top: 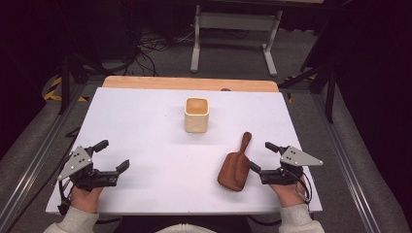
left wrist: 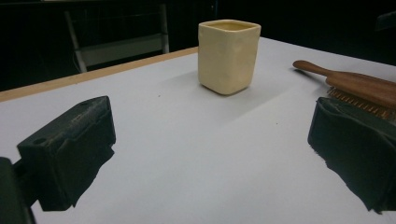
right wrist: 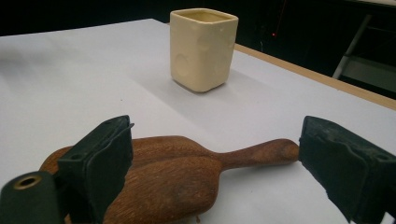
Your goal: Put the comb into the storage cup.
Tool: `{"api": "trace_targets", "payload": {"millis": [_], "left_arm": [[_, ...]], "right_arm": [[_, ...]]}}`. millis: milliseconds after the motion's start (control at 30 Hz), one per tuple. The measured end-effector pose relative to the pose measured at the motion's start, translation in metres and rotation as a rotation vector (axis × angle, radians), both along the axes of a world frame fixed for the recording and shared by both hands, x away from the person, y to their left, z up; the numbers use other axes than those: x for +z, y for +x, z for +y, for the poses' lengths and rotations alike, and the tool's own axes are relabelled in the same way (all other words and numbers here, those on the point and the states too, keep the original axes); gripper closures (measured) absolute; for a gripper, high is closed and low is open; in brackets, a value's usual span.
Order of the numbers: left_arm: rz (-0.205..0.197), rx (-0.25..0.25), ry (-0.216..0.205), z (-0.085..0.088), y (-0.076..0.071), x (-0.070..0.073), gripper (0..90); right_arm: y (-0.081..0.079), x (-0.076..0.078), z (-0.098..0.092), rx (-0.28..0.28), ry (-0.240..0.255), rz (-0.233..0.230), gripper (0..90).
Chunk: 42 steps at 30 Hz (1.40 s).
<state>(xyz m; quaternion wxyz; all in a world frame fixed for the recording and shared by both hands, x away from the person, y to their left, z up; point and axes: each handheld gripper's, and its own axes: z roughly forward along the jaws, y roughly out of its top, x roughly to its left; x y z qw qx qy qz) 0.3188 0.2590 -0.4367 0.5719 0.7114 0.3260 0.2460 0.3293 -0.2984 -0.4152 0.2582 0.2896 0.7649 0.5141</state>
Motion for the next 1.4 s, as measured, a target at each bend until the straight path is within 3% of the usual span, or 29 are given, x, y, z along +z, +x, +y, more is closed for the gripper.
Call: {"api": "trace_targets", "payload": {"millis": [200, 400, 633, 800, 1100, 1233, 1400], "left_arm": [[0.013, -0.022, 0.015, 0.0, 0.0, 0.001, 4.2], [0.019, -0.021, 0.023, -0.001, 0.001, 0.001, 4.1], [0.02, -0.015, 0.019, 0.0, 0.002, 0.0, 4.0], [0.018, -0.013, 0.02, 0.0, 0.002, 0.0, 3.6], [0.02, -0.009, 0.023, 0.001, 0.002, 0.0, 3.3], [0.022, -0.006, 0.018, 0.001, 0.003, -0.001, 3.1], [0.023, -0.005, 0.018, 0.0, 0.003, -0.001, 2.9]], "right_arm": [[0.01, 0.01, 0.008, 0.014, -0.033, 0.031, 15.0], [0.021, 0.023, 0.017, 0.044, -0.042, 0.035, 18.3], [0.041, 0.035, 0.038, 0.091, -0.102, 0.059, 21.0], [0.053, 0.043, 0.047, 0.115, -0.117, 0.073, 21.8], [0.071, 0.049, 0.054, 0.141, -0.128, 0.114, 21.8], [0.081, 0.05, 0.053, 0.138, -0.164, 0.147, 25.6], [0.088, 0.051, 0.051, 0.146, -0.17, 0.173, 33.9]]}}
